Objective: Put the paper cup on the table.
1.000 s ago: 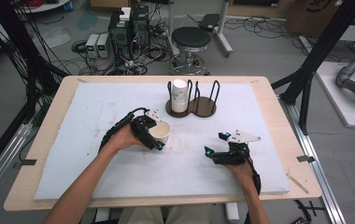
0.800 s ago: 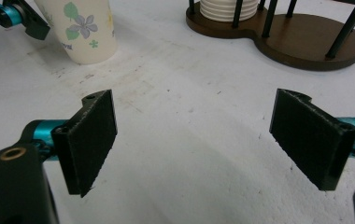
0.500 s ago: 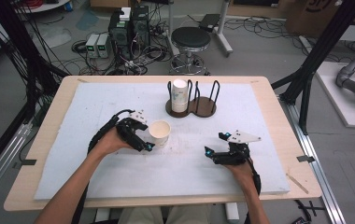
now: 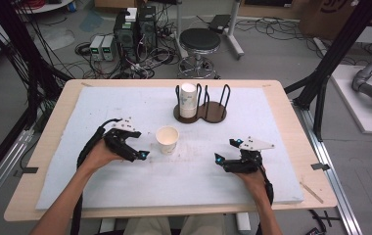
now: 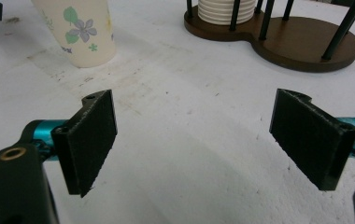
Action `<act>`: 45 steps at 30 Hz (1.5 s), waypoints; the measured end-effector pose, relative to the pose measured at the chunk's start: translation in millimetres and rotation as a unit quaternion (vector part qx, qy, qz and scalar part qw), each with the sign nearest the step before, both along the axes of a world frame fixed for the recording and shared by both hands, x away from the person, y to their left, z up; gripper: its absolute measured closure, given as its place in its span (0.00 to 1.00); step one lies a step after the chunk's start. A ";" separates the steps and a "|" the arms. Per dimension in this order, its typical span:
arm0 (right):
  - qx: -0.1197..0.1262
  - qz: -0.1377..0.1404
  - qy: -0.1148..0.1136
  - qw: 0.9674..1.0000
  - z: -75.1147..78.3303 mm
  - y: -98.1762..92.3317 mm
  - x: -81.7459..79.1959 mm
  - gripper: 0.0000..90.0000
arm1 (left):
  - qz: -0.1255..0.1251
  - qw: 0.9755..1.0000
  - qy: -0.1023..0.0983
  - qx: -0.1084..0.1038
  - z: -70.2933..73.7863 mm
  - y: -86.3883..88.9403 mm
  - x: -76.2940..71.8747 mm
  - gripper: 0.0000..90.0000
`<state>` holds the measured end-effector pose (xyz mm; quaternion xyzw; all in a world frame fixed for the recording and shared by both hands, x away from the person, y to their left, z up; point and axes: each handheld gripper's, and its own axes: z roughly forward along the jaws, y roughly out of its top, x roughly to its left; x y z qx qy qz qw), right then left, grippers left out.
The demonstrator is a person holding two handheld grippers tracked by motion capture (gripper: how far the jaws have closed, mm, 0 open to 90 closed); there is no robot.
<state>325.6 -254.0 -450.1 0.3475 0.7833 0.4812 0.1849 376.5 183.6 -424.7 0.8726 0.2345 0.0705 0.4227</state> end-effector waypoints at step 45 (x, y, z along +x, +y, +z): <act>0.019 -0.011 -0.022 1.000 -0.3 -3.5 -4.8 0.17 | 0.174 0.965 -0.110 -0.161 -32.2 82.2 -67.9 0.13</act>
